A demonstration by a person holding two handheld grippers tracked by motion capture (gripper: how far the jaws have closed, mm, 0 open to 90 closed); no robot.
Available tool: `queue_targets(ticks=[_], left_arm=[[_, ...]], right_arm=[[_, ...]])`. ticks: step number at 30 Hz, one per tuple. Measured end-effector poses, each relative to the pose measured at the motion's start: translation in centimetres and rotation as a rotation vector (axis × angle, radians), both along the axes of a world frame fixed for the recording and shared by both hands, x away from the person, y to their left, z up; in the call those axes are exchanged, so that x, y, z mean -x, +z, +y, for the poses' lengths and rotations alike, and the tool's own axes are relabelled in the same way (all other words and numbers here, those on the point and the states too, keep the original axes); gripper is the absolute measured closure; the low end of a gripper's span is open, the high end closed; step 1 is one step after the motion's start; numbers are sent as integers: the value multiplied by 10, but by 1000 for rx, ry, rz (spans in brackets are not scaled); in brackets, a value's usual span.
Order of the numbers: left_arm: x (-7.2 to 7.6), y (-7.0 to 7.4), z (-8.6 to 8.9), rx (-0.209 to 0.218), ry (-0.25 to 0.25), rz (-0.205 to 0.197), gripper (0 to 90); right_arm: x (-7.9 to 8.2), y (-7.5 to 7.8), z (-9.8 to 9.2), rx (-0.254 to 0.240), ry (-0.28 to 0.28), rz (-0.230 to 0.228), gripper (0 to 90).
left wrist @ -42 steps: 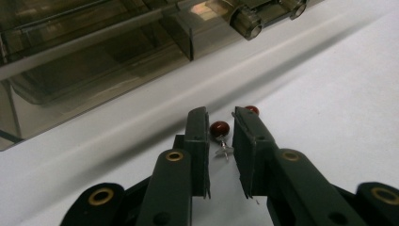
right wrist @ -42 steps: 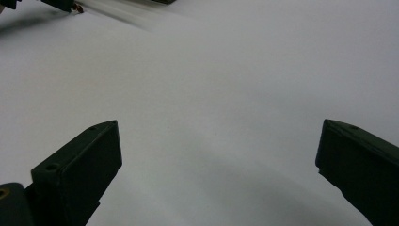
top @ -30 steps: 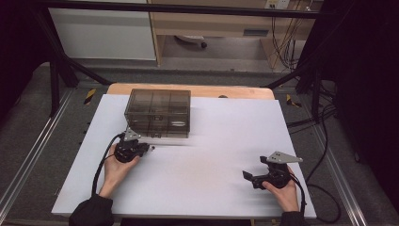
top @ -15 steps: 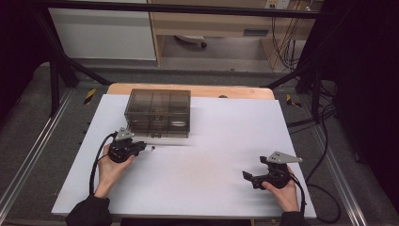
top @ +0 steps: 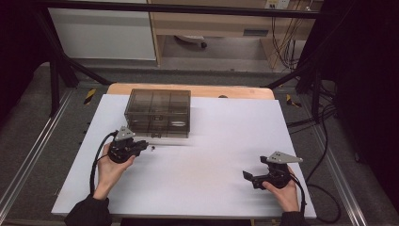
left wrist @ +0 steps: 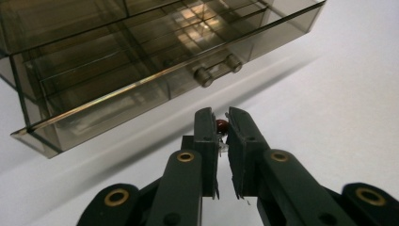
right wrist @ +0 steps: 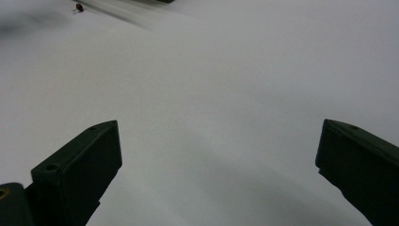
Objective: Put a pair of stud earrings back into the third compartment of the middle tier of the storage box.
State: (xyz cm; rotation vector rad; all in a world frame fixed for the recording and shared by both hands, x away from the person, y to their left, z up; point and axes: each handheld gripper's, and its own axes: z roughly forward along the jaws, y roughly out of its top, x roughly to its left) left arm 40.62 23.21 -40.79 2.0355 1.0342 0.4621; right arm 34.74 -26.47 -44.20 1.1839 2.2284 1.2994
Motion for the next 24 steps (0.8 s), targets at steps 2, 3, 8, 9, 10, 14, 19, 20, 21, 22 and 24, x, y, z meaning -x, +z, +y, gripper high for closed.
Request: queue_targets(ticks=[2,3,8,9,10,14,19,20,21,22,24], left_arm=[[2,3,-3,4,-2,1,818],[2,5,-5,4,-5,1,818],[5,12,-13,-8,-23,1,818],[5,14,-15,-9,-26,0,818],[5,15,-16,-4,-28,1,818],[5,19,-21,-13,-43,1,818],[1,25,-33,-5,-61,-2,818],[0,26,-35,-8,-65,-1,818],[-2,27,-37,-12,-67,-1,818],[-3,28,-40,-15,-69,-3,818],[-6,30,-43,-17,-72,-2,818]], right_arm=[[0,0,0,1,0,-1,15],[0,0,0,3,0,1,15],[0,0,0,5,0,-1,15],[0,0,0,4,0,0,15],[0,0,0,3,-1,2,14],[1,0,0,1,-4,0,15],[1,0,0,4,-2,-1,14],[1,1,0,2,-1,0,14],[1,1,0,1,-2,0,14],[1,1,0,0,-3,0,14],[1,1,0,0,-2,-3,14]])
